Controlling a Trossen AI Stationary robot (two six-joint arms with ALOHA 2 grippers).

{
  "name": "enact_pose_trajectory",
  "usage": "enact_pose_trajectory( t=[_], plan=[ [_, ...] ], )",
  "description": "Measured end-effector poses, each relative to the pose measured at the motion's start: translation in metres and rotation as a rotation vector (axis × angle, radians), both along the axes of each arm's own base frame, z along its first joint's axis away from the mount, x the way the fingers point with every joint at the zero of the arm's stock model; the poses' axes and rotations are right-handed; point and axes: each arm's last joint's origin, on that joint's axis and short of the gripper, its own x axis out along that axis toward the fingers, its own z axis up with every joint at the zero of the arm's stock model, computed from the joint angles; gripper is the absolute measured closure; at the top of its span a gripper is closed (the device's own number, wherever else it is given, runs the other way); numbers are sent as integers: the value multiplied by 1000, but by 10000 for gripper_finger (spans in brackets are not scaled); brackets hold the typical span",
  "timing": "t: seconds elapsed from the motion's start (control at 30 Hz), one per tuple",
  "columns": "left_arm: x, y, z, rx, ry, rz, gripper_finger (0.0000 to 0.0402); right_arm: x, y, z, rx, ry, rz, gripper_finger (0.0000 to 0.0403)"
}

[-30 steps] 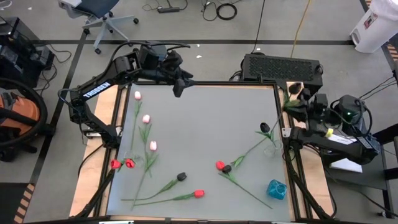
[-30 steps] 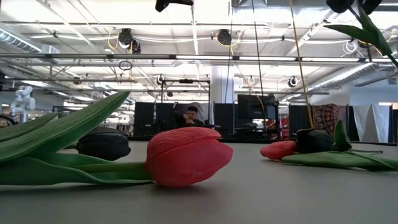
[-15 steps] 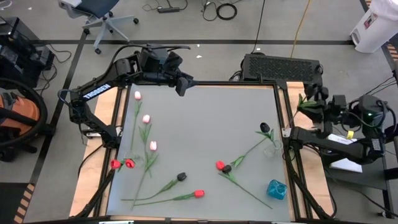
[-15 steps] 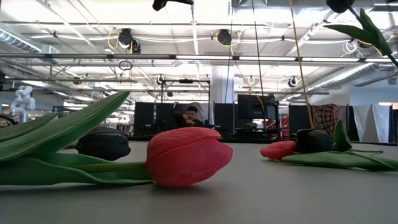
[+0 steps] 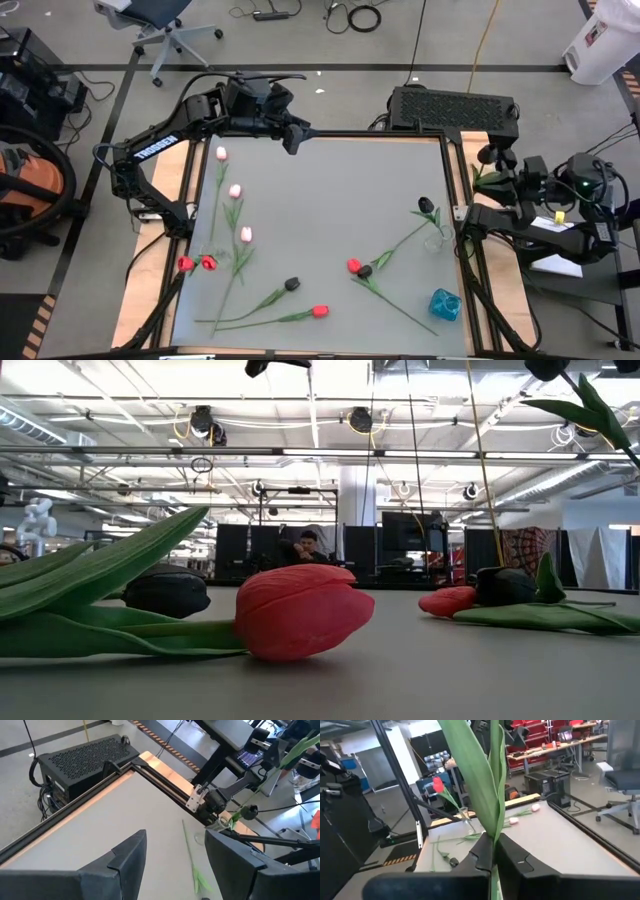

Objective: Sort flowers into vase by color
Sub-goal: Put the top black tulip into the right transparent vase

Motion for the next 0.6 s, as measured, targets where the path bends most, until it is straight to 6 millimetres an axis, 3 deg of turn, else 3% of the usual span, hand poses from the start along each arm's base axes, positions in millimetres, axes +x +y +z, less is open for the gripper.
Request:
enact_pose_trajectory(
  t=[0.23,0.6],
  plan=[
    [0,0,0,1,0,0,194,9,-4,0,-7,-58,0,399],
    [0,0,0,30,7,-16,194,24,-9,-20,29,27,23,400]
  ],
)
